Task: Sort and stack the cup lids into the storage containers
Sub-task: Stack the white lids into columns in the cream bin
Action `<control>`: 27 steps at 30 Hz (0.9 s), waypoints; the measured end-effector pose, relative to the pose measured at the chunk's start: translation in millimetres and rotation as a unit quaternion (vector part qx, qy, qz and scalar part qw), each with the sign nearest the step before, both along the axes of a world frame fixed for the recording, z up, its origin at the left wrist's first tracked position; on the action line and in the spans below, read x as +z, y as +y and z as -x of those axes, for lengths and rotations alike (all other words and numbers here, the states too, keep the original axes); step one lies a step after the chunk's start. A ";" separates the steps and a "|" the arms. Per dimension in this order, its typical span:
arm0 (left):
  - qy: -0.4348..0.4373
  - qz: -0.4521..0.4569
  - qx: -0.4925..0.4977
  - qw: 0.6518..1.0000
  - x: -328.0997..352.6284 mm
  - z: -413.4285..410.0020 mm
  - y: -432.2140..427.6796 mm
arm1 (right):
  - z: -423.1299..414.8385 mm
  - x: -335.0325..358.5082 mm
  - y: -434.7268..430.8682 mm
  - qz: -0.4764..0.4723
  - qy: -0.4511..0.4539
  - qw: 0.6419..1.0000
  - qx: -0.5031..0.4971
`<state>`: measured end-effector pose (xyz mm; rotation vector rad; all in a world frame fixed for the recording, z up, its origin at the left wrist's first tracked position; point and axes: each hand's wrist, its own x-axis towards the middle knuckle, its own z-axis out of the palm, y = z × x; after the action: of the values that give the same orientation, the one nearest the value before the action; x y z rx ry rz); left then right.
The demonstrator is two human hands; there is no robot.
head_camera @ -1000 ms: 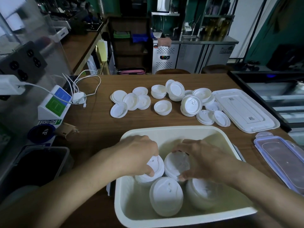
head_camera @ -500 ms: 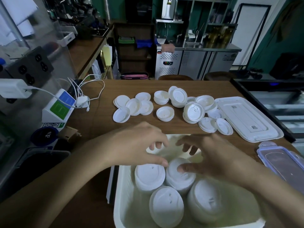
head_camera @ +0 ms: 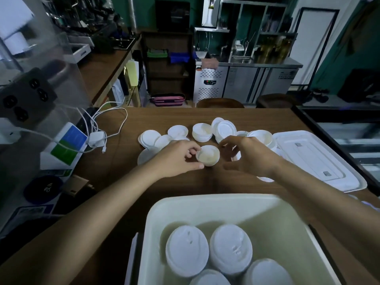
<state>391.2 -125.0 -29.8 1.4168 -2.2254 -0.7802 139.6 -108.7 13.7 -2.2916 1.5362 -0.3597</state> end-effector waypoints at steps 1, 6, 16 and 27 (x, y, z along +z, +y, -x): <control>0.000 0.007 -0.004 1.000 -5.4 6.2 -7.1 | -0.7 -5.4 -8.7 -0.014 0.010 1.000 -0.009; -0.013 0.032 0.004 0.999 -23.8 37.9 -41.2 | -2.7 -33.1 -39.6 -0.058 0.042 0.997 -0.029; -0.110 -0.024 -0.016 0.994 -50.3 58.1 -75.5 | 1.1 -55.3 -51.1 -0.073 0.013 0.996 -0.047; -0.048 -0.030 -0.007 0.998 -41.2 39.9 -66.2 | -4.1 -62.3 -56.6 -0.096 0.001 0.995 0.007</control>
<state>351.4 -191.3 -71.0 1.4985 -2.3024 -0.8067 143.7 -165.3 -48.6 -2.1541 1.4858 -0.1977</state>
